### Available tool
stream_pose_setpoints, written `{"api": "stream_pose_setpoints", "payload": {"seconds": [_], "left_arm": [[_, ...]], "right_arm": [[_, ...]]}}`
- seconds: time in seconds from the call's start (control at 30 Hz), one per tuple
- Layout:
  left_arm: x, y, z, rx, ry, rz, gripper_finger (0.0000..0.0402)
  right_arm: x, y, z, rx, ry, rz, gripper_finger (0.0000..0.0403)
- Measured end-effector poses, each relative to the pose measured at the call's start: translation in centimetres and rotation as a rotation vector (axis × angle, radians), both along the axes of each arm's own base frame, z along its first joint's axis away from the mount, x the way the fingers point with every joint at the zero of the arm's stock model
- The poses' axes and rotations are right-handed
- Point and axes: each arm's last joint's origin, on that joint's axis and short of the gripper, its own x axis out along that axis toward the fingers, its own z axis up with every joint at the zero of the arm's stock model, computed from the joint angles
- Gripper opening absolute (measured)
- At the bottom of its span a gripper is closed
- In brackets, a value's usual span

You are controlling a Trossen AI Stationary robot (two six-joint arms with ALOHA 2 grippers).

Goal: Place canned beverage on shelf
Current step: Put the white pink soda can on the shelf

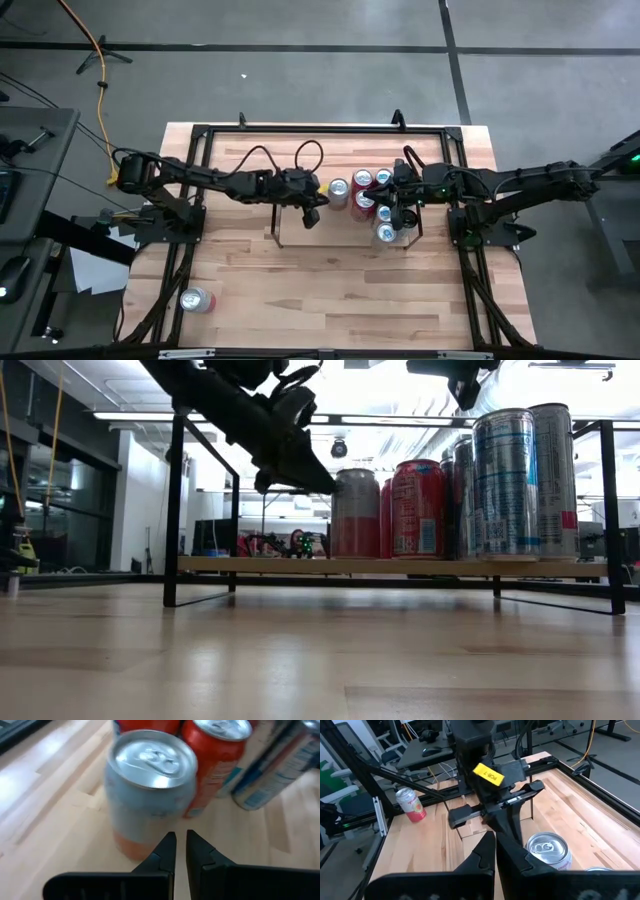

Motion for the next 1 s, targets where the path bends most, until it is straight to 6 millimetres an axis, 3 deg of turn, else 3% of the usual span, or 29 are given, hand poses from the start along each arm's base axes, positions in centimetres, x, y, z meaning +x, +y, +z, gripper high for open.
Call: {"api": "stream_pose_setpoints", "payload": {"seconds": [0.5, 1.0], "left_arm": [[1.6, -0.8, -3.2, -0.038, 0.031, 0.002, 0.0000], [1.5, 0.3, -3.2, 0.020, 0.037, 0.054, 0.0000]], "right_arm": [[0.0, 0.0, 0.0, -0.002, -0.001, -0.005, 0.0000], [0.0, 0.0, 0.0, -0.002, -0.001, -0.007, 0.0000]]}}
